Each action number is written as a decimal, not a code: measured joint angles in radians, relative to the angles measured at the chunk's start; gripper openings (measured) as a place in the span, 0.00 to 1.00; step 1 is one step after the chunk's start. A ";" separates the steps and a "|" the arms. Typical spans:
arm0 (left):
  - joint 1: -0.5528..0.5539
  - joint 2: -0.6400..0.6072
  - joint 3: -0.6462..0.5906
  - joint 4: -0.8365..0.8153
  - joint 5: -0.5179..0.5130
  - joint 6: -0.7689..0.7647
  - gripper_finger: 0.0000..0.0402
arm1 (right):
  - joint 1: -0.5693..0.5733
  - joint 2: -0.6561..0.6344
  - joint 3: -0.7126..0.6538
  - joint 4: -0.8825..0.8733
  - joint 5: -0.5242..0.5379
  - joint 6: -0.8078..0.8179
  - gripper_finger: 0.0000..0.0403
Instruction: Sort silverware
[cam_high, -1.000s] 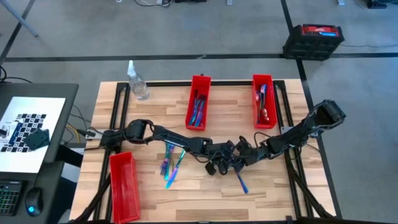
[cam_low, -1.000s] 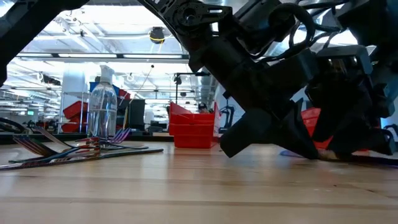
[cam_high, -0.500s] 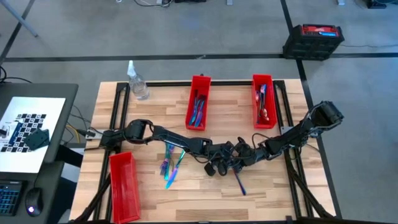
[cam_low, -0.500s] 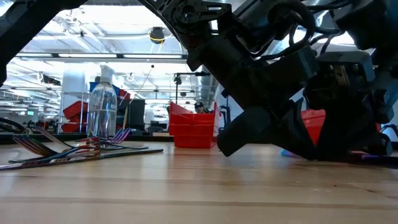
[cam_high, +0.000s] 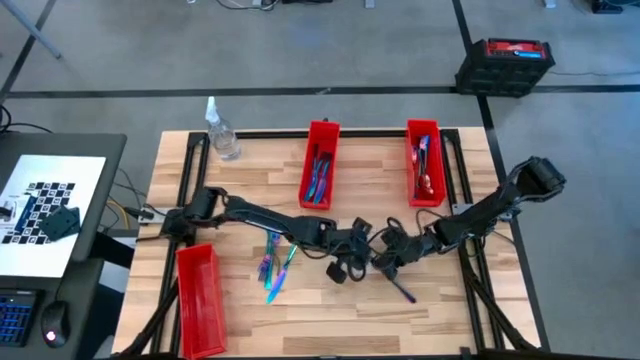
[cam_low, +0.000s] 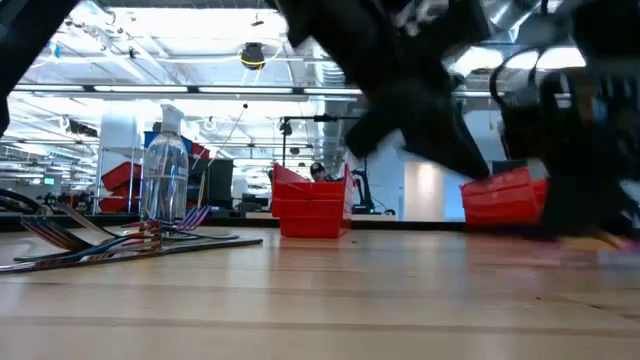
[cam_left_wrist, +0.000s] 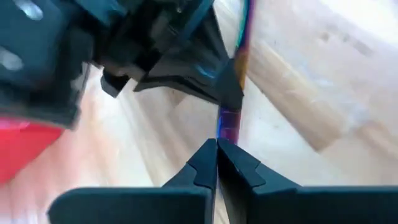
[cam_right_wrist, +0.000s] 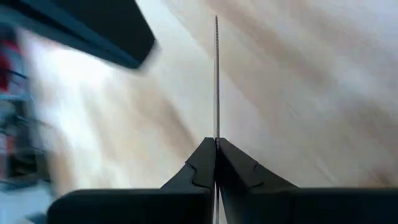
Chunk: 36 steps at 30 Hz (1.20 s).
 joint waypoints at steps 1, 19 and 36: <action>-0.004 -0.027 0.000 -0.045 -0.015 -0.043 0.00 | -0.006 -0.023 0.009 0.011 0.021 -0.016 0.00; -0.135 -0.525 -0.360 -0.478 -0.288 -0.740 0.00 | -0.483 0.242 0.335 0.631 0.183 -0.308 0.00; -0.154 -1.024 -0.914 -0.149 -0.298 -0.836 0.00 | -0.775 0.468 0.581 0.317 0.137 -0.181 0.01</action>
